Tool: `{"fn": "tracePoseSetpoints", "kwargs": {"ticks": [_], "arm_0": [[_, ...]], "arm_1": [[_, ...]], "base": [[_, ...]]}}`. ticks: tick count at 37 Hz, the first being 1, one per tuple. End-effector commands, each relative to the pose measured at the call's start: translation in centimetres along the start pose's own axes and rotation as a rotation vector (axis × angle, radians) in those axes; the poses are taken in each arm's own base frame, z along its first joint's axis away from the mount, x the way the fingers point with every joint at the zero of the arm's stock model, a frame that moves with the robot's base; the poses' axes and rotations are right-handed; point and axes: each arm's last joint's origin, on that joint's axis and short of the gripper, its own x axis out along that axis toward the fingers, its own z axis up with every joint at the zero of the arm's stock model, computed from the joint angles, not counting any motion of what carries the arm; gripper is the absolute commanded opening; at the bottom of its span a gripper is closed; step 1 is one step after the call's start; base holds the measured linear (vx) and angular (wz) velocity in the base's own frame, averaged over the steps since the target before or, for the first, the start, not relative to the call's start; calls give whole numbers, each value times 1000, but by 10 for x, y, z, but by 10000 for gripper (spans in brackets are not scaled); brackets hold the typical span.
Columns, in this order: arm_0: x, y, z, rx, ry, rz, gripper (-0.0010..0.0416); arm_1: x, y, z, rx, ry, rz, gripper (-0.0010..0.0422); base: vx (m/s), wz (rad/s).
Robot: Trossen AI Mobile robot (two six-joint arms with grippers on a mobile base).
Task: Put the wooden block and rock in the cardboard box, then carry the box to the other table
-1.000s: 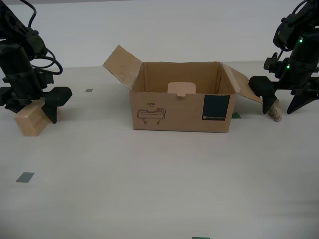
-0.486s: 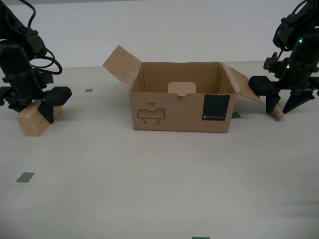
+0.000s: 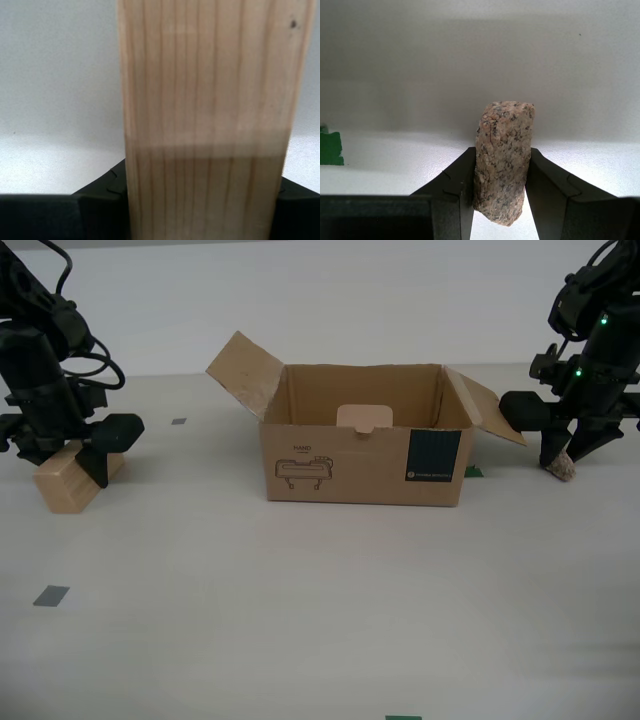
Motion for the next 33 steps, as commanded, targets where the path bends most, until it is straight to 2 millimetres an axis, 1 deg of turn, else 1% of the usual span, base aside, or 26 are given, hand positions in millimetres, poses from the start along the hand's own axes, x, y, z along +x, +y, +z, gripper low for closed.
{"fn": "tracePoseSetpoints", "kwargs": {"ticks": [1, 3, 6, 9, 11, 13, 26, 33], "arm_0": [[0, 0, 0, 0, -2, -4, 58], [0, 0, 0, 0, -2, -4, 44], [0, 0, 0, 0, -4, -4, 24], [0, 0, 0, 0, -4, -4, 6], [0, 0, 0, 0, -4, -4, -5], [0, 0, 0, 1, -4, -4, 2], [0, 0, 0, 2, 9, -4, -1], [-1, 0, -2, 2, 25, -5, -1]], "arm_1": [[0, 0, 0, -7, -4, -1, 16], [0, 0, 1, -7, -5, -1, -6], [0, 0, 1, -11, -7, -1, 5], [0, 0, 1, -11, -7, -1, -4], [0, 0, 1, -14, -7, -1, 1], [0, 0, 1, -15, -7, -1, -3], [0, 0, 1, -19, -10, -1, -1], [-5, 0, 2, -19, -24, 1, -1]], "base": [[0, 0], [0, 0], [0, 0], [0, 0], [0, 0], [0, 0], [0, 0], [0, 0]]}}
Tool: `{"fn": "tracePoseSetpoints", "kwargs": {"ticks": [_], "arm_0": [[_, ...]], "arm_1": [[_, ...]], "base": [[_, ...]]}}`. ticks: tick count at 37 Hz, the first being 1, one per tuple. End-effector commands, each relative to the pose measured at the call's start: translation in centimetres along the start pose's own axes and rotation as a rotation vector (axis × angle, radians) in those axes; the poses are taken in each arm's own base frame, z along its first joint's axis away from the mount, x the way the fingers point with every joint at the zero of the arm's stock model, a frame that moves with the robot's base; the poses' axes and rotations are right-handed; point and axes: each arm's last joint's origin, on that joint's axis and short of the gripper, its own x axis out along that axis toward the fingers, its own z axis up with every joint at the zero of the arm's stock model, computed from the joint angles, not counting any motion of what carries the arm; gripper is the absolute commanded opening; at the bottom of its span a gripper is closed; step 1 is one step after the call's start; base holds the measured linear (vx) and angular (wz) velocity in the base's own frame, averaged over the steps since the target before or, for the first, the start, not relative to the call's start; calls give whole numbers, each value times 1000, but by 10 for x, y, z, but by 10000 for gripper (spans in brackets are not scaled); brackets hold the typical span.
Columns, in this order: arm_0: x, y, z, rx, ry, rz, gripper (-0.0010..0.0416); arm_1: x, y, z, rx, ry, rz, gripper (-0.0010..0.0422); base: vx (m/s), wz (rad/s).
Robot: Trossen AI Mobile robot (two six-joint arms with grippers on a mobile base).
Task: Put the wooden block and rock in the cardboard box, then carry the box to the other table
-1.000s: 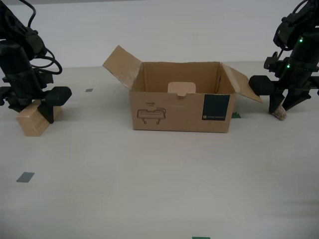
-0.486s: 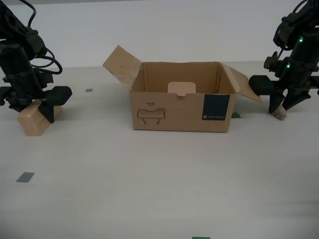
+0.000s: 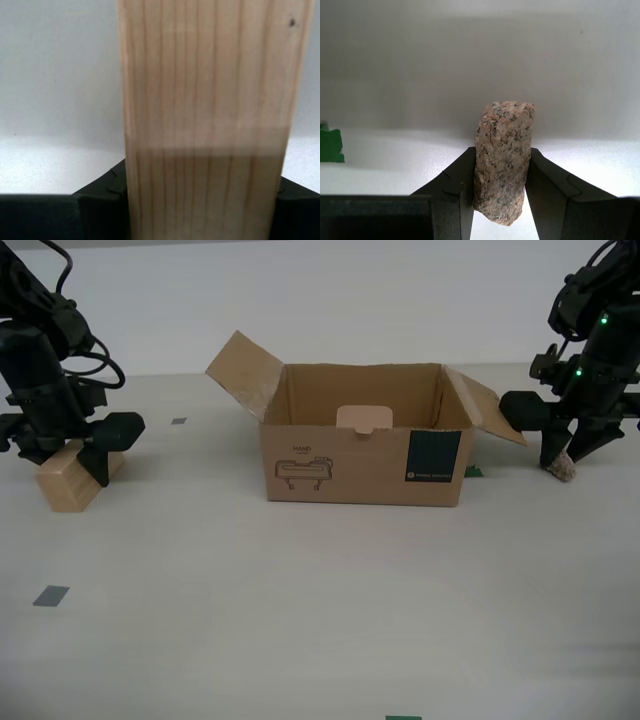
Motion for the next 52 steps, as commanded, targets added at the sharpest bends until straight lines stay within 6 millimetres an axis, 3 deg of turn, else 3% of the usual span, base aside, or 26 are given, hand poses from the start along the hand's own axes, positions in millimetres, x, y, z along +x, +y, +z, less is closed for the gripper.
{"fn": "tracePoseSetpoints", "kwargs": {"ticks": [1, 12, 29, 41, 52], "arm_0": [[0, 0, -1, 0, 14, -4, -1], [-8, 1, 3, 0, 6, -4, -1], [-59, -14, 5, 34, -105, -13, -1], [-86, -37, 0, 75, -161, -37, -1], [-111, -42, -6, 77, -214, -50, -1]], "arm_1": [[-5, 0, 1, -1, -16, 0, -1], [-15, 1, 2, -2, -44, 3, -1], [-20, 4, 2, -5, -48, 12, -1], [-50, 14, 3, -28, -142, 31, -1], [-69, 40, -3, -32, -180, 87, -1]], "base": [[0, 0], [0, 0], [0, 0], [0, 0], [0, 0]]}}
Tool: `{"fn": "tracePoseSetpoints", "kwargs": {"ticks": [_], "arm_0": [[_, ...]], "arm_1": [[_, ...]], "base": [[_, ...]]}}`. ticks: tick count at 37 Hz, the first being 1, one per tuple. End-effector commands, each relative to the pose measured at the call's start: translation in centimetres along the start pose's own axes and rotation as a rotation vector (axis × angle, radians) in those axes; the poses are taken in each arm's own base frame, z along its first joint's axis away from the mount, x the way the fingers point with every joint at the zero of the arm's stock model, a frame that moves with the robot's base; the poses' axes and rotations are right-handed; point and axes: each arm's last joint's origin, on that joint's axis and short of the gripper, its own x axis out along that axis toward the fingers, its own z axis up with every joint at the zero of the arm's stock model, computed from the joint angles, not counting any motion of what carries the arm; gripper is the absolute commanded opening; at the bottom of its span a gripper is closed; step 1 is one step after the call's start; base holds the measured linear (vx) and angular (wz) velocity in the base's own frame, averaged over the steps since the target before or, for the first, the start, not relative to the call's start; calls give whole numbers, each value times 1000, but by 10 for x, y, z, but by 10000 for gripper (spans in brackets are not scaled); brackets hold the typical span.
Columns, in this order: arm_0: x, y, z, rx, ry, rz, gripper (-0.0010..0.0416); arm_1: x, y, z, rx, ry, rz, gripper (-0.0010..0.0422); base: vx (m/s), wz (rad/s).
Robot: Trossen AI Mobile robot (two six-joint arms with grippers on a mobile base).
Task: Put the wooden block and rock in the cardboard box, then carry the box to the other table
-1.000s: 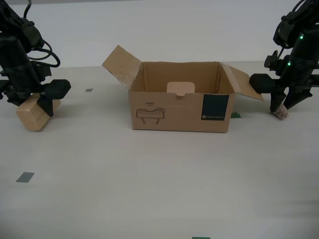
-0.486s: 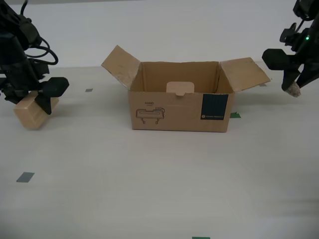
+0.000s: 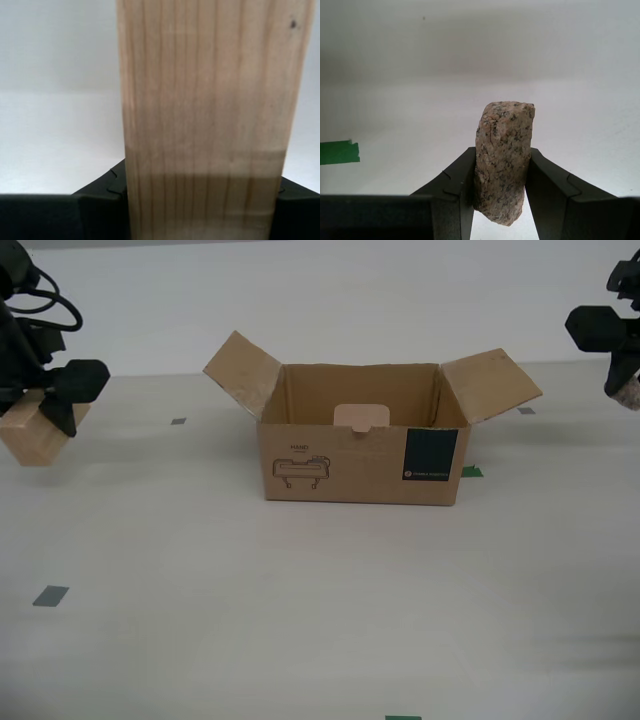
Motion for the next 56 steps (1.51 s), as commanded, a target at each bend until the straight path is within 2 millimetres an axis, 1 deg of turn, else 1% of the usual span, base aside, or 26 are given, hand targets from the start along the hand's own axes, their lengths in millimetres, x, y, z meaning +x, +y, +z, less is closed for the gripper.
{"fn": "tracePoseSetpoints", "kwargs": {"ticks": [1, 5, 8, 12, 16, 23, 30, 36, 43, 47, 56], "arm_0": [[-11, 0, 1, -6, -32, -6, -1], [-21, 1, 0, -7, -56, -7, -1], [-28, 1, -1, -8, -68, -7, -1], [-37, 2, -2, -15, -87, -8, -1], [-44, 2, -3, -16, -103, -9, -1], [-51, 2, -4, -18, -123, -10, -1], [-60, 3, -7, -23, -129, -11, -1], [-69, 4, -8, -27, -153, -12, -1], [-88, 4, 2, -44, -160, -13, -1], [-105, 5, 12, -50, -201, -15, -1], [-144, 9, 31, -67, -289, 15, -1]], "arm_1": [[-5, 11, -1, 16, -8, 22, -1], [-11, 21, -3, -6, -16, 27, -1], [-16, 25, -4, -23, -30, -1, -1], [-25, 26, -5, -26, -55, -19, -1], [-39, 27, -3, -26, -96, -10, -1], [-71, 29, 3, -27, -184, 9, -1], [-109, 33, 16, -12, -259, 27, -1], [-134, 34, 28, -3, -331, -25, -1], [-153, 34, 37, 6, -379, -58, -1], [-162, 34, 40, 12, -391, -66, -1], [-178, 29, 48, 52, -460, -194, -1]], "base": [[0, 0], [0, 0], [0, 0], [0, 0], [0, 0], [0, 0], [0, 0], [0, 0], [0, 0], [0, 0], [0, 0]]}}
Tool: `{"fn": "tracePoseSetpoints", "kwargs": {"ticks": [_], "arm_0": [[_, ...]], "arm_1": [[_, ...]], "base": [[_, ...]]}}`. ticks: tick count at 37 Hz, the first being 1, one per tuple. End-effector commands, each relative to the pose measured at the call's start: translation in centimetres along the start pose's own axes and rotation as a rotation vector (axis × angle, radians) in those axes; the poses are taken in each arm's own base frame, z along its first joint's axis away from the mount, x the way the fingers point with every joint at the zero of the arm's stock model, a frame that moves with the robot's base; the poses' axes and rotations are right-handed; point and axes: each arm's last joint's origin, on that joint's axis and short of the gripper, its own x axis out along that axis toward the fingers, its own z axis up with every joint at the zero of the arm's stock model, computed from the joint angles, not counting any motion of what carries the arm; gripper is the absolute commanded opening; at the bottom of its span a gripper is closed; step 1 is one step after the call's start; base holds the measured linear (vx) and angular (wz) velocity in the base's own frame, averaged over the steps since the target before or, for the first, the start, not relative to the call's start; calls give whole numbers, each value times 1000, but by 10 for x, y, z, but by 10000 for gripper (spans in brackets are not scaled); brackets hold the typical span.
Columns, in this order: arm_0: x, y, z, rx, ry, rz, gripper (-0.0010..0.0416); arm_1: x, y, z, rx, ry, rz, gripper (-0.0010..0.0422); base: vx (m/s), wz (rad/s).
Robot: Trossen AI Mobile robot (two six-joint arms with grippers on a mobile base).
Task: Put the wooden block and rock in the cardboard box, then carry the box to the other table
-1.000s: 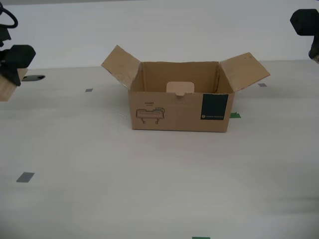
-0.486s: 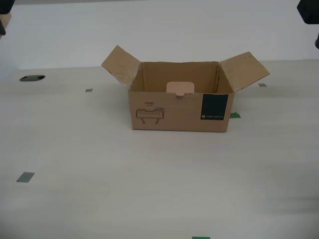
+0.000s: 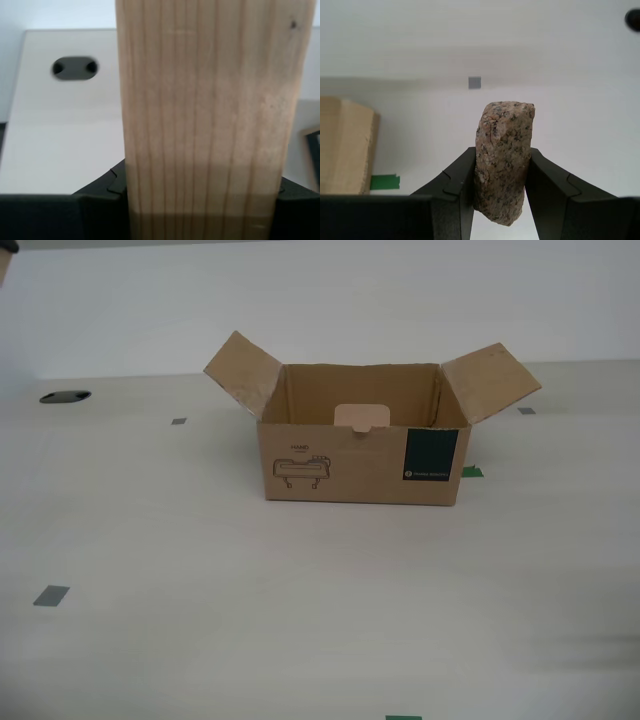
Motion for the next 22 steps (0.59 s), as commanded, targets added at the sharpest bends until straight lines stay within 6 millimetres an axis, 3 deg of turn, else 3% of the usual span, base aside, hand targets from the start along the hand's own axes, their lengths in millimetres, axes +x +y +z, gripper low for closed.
{"fn": "tracePoseSetpoints", "kwargs": {"ticks": [1, 22], "arm_0": [[-12, 2, 9, -11, -29, 38, -1], [-33, 44, 26, -125, -118, 260, -1]], "arm_1": [[-4, -5, 5, 16, -22, -35, -1], [-14, -68, 33, 176, -106, -205, -1]], "base": [[0, 0], [0, 0]]}}
